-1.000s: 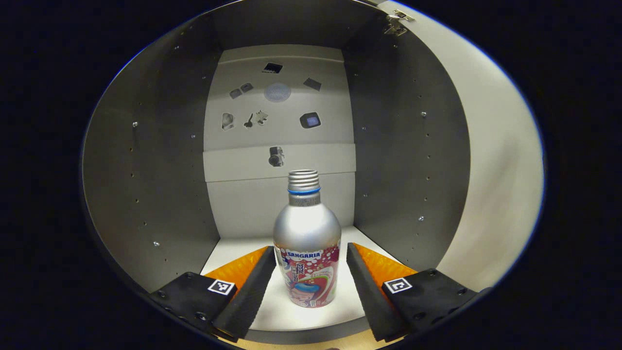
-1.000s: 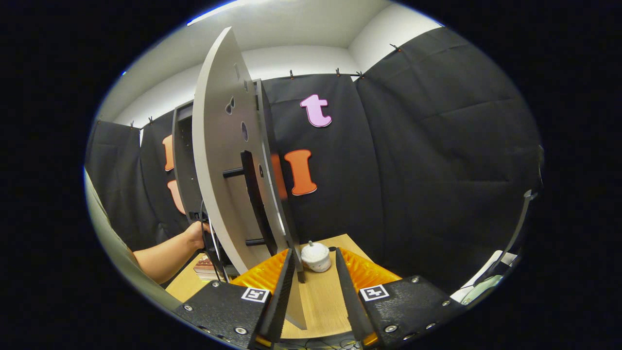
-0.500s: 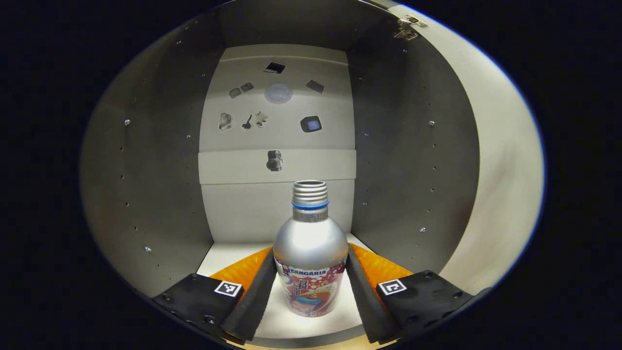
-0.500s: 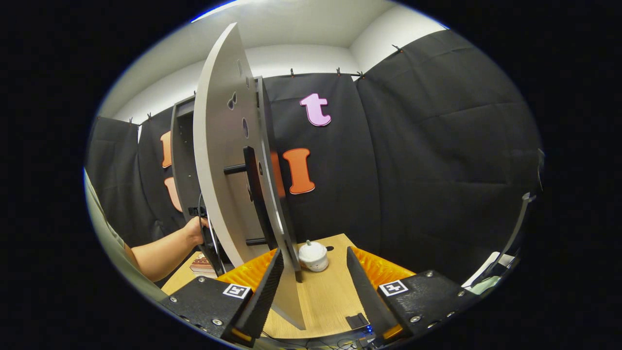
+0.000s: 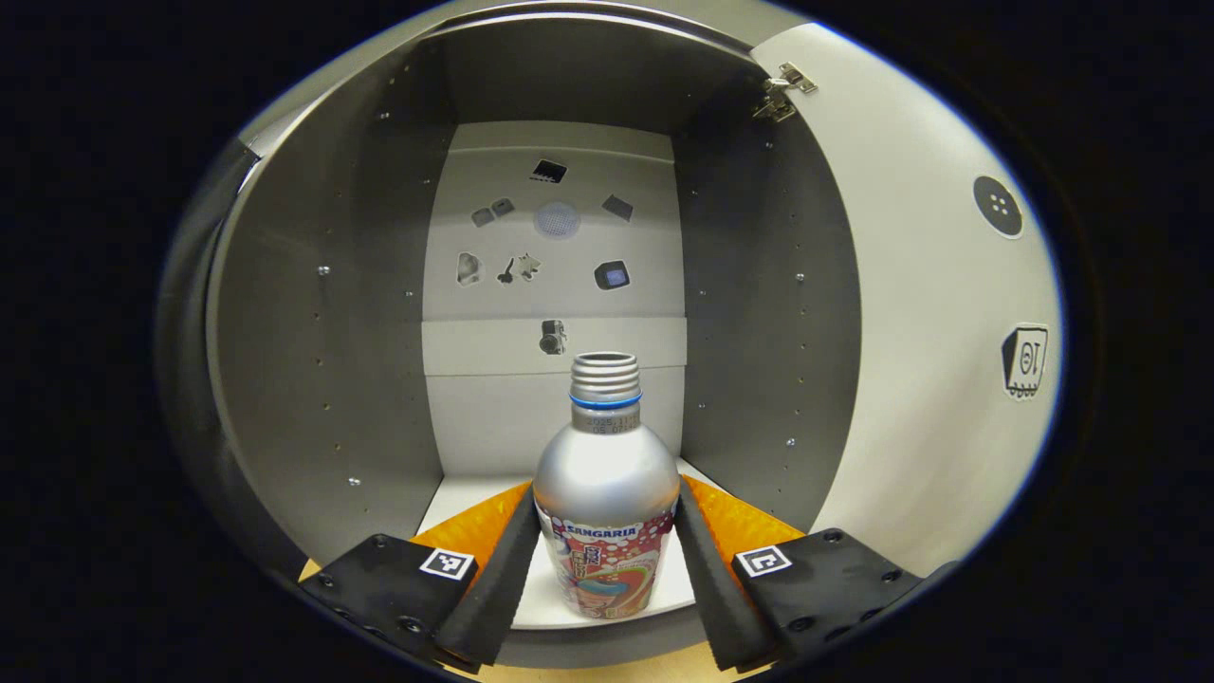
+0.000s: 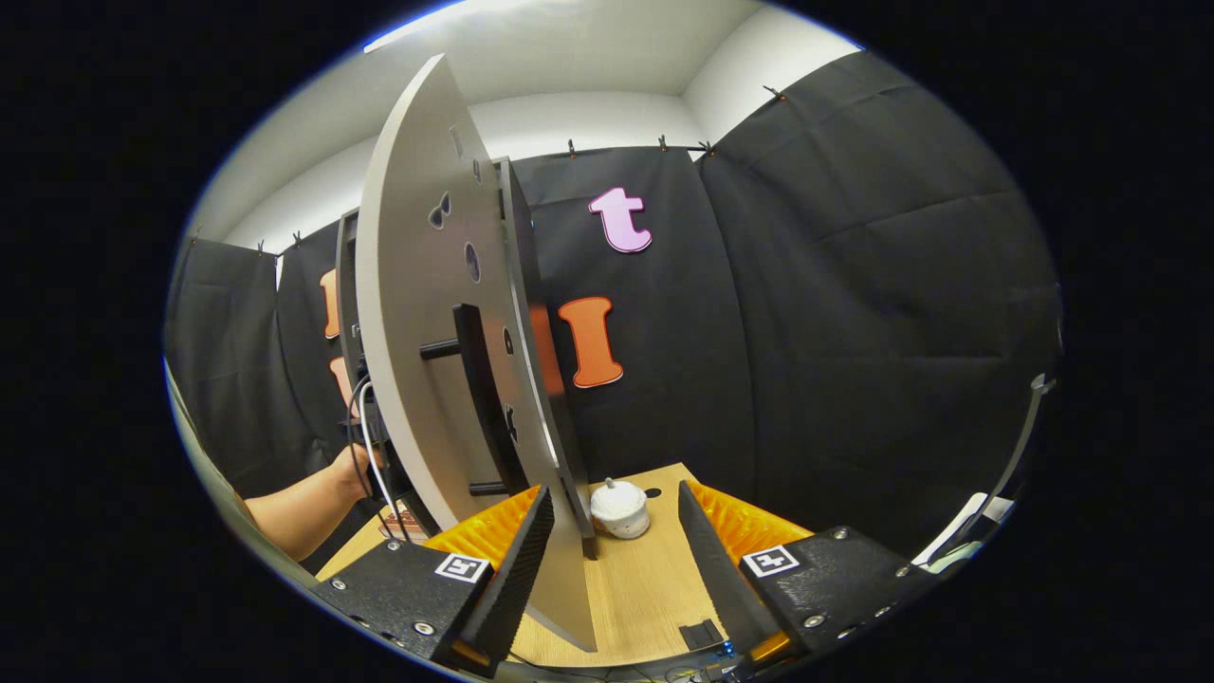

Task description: Open the cabinet door with the right hand, grasp the bottle in the cabinet with the left hand and place it on the coaster, then close the cabinet door with the right hand.

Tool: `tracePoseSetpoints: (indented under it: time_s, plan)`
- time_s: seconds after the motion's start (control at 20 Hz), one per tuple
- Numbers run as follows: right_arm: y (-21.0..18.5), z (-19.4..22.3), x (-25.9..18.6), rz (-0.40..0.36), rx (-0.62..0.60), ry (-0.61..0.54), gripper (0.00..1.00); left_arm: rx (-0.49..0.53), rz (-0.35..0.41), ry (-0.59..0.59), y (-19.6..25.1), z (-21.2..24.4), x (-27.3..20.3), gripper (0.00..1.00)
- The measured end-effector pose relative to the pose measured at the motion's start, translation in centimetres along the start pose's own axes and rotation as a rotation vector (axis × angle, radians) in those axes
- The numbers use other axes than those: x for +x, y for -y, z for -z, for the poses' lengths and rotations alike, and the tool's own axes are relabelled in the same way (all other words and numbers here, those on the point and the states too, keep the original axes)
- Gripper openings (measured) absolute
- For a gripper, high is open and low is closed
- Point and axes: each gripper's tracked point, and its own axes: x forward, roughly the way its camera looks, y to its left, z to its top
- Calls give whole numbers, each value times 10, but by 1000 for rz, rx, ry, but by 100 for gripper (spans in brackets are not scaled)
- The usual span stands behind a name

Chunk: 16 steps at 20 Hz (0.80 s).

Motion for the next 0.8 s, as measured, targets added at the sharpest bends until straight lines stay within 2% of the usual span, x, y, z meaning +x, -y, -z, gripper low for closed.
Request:
tracePoseSetpoints:
  time_s: [0.2,0.5,0.55,0.6,0.8]
  plan:
    - [5,-6,6,-15,-9,16,83,18,-23,21,-7,1,-36,87]
    - [5,-5,22,-63,-69,6,83,6,-64,21,-23,9,-84,85]
    - [4,-6,24,-77,-71,5,83,8,-76,23,-27,10,-93,85]
    - [2,-7,27,-90,-68,4,91,12,-90,24,-32,12,-100,85]
    - [2,-13,37,-139,-49,12,91,23,-170,40,-54,20,-133,85]
